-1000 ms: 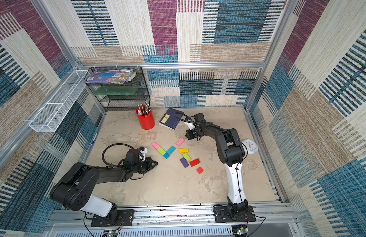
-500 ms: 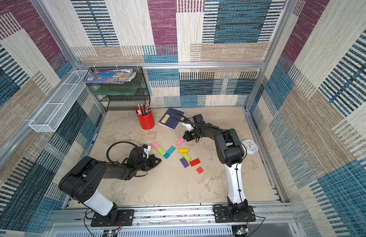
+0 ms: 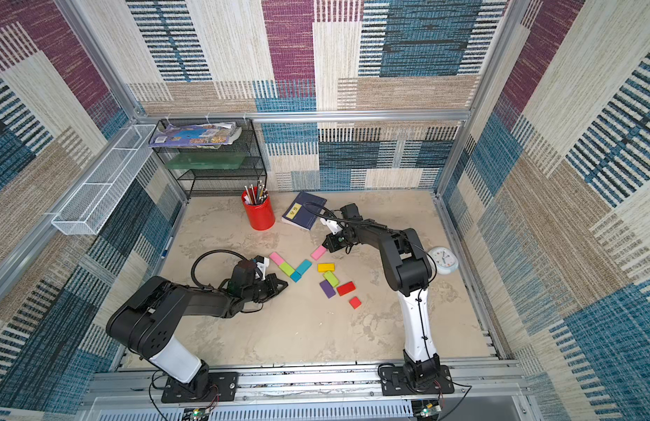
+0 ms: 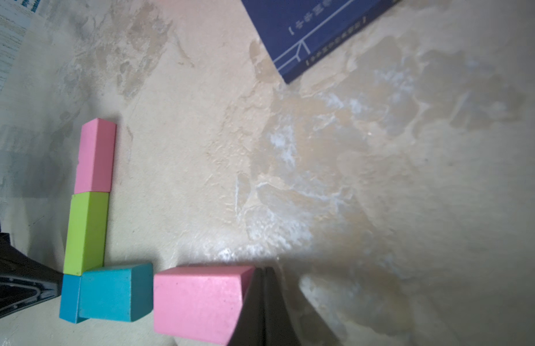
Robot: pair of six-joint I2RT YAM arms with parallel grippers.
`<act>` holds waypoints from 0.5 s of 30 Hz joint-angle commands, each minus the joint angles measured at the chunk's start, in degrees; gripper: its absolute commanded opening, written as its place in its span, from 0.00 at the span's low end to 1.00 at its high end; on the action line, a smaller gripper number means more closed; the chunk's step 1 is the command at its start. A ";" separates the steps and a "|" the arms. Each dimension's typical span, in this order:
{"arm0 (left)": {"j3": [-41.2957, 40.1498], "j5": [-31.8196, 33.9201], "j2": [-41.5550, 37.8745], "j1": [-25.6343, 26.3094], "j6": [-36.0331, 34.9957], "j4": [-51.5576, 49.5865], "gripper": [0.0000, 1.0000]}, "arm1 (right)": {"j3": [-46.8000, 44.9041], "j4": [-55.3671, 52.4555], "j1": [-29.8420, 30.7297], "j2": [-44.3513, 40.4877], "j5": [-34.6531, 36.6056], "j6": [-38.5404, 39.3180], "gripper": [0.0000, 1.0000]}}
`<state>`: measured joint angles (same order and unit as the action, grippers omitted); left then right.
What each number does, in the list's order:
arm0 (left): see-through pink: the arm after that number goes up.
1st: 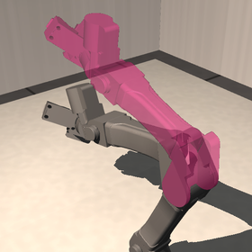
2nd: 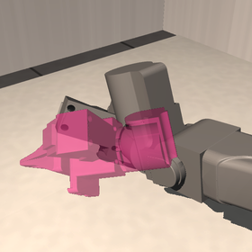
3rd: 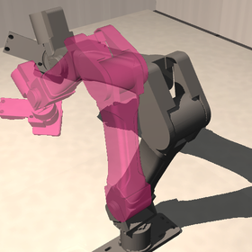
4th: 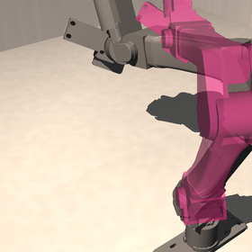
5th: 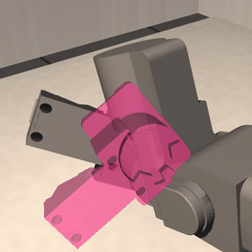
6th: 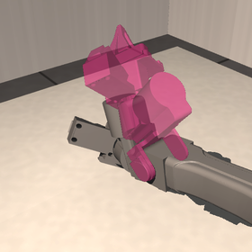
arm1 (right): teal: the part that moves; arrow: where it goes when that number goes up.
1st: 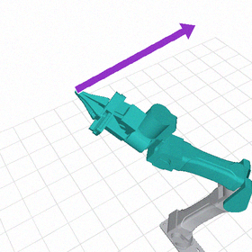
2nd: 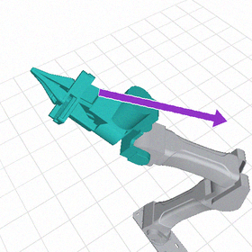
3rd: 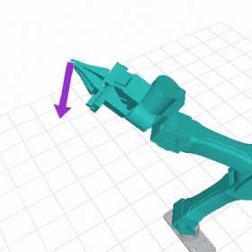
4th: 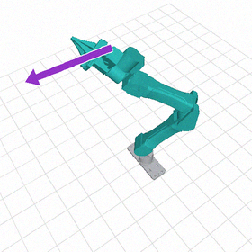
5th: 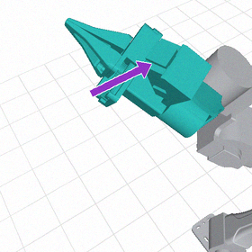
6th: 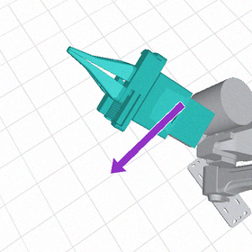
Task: Assemble the letter v with building blocks
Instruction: Assemble the building block at the center of the board.
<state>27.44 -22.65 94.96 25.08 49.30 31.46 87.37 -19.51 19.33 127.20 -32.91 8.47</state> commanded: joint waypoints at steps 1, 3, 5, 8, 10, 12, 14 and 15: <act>0.41 1.92 0.46 0.01 -0.93 -4.90 0.00 | 0.08 -5.35 0.35 1.20 1.61 0.93 0.04; 0.59 1.93 0.58 -0.01 -1.12 -5.09 0.00 | 0.16 -5.64 0.33 1.30 1.40 1.03 0.04; 0.76 1.91 0.76 0.01 -1.08 -5.10 0.00 | 0.25 -6.02 0.27 1.39 1.44 1.02 0.04; 0.99 1.59 1.20 0.01 -1.08 -4.86 0.00 | -0.14 -5.98 0.16 1.25 1.53 0.83 0.04; 1.04 1.48 1.49 0.04 -1.05 -4.58 0.00 | -0.49 -5.97 0.18 1.12 1.53 0.59 0.04; 1.02 1.39 1.63 0.06 -0.97 -4.40 0.00 | -0.83 -5.89 0.17 1.04 1.44 0.48 0.04; 0.99 1.30 1.74 0.12 -1.04 -4.30 0.00 | -1.21 -5.62 0.26 0.95 1.35 0.29 0.03; 0.99 1.30 1.88 0.20 -1.01 -4.27 0.00 | -1.40 -5.54 0.24 0.87 1.27 0.23 0.03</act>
<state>28.51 -22.92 96.25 25.17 49.28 31.73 86.91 -18.87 19.40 127.52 -34.54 8.67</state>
